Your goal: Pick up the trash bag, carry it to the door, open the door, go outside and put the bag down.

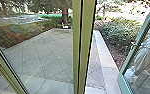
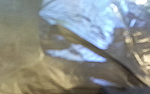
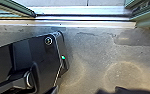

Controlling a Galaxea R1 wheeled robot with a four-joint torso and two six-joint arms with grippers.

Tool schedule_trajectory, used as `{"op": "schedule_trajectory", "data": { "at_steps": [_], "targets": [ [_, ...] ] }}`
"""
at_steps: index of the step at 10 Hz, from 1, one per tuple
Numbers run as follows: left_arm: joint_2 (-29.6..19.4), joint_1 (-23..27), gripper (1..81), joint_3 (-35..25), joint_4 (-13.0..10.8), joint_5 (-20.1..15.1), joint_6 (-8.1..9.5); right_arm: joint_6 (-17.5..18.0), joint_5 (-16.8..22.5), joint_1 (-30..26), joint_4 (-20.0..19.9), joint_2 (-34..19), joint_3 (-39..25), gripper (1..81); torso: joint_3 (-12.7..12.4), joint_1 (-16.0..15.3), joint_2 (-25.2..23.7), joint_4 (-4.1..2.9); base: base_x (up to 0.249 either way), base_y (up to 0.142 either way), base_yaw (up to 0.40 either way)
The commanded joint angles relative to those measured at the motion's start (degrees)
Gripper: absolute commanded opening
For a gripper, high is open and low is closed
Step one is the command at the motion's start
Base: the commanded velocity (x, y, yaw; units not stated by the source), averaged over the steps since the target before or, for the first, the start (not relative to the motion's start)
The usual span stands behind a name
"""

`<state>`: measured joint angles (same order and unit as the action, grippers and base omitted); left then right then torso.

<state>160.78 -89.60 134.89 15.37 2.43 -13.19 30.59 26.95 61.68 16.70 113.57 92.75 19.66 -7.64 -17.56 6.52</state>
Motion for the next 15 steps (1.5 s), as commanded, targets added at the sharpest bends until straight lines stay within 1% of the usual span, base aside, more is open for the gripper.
{"op": "schedule_trajectory", "data": {
  "at_steps": [1,2,4,5,6,8,9,10,11,12,15],
  "targets": [
    [-0.46,1.48,1.0,-0.33,-0.26,-4.1,-0.17,3.78,-22.12,17.27,0.62,8.08,5.92,81.1,-5.65,0.0,0.0,0.0,0.0,0.0,0.0],
    [-0.37,1.58,1.0,-0.24,-0.26,-4.1,-0.17,3.6,-22.21,19.04,0.7,11.69,9.0,81.1,-7.56,0.02,-0.02,0.0,0.0,0.0,0.0],
    [-0.28,1.83,1.0,-0.15,-0.34,-4.1,-0.26,3.52,-23.0,21.6,0.7,18.04,14.56,81.1,-10.59,0.09,-0.09,0.0,0.0,0.0,0.0],
    [-0.28,1.84,1.0,-0.15,-0.43,-4.1,-0.26,3.43,-23.09,22.65,0.7,21.03,17.37,81.1,-7.54,0.13,-0.11,0.0,0.0,0.0,0.0],
    [-0.28,2.01,1.0,0.2,-0.43,-4.1,-0.26,3.34,-23.09,23.79,0.88,24.01,19.92,81.1,-8.96,0.15,-0.15,0.0,0.0,0.0,0.0],
    [-0.02,2.71,1.0,2.13,-0.34,-4.1,-0.17,2.9,-25.36,26.52,2.89,31.01,27.51,81.1,-9.77,0.18,-0.17,0.0,0.0,0.0,0.0],
    [0.77,3.42,1.0,4.23,-0.26,-4.01,-0.08,2.9,-27.04,27.92,2.64,35.07,33.17,81.1,-9.64,0.22,-0.19,0.0,0.0,0.0,0.0],
    [1.48,3.77,1.0,5.91,-0.26,-4.01,0.01,2.9,-27.92,28.9,2.63,37.28,36.09,81.1,-9.62,0.22,-0.22,0.0,0.0,0.0,0.0],
    [3.23,4.04,1.0,9.16,-0.34,-4.1,-0.08,2.99,-29.32,29.51,2.46,40.97,41.17,81.1,-9.64,0.22,-0.22,0.0,0.0,0.0,0.0],
    [4.55,4.29,1.0,11.18,-0.51,-4.1,-0.26,2.99,-29.59,29.69,2.46,43.25,43.81,81.1,-9.64,0.22,-0.22,0.0,0.0,0.0,0.0],
    [6.05,4.82,1.0,13.91,-0.52,-4.1,-0.34,2.9,-29.5,29.69,2.81,48.54,47.34,81.1,-9.66,0.22,-0.22,0.0,0.0,0.0,0.0]
  ]
}}
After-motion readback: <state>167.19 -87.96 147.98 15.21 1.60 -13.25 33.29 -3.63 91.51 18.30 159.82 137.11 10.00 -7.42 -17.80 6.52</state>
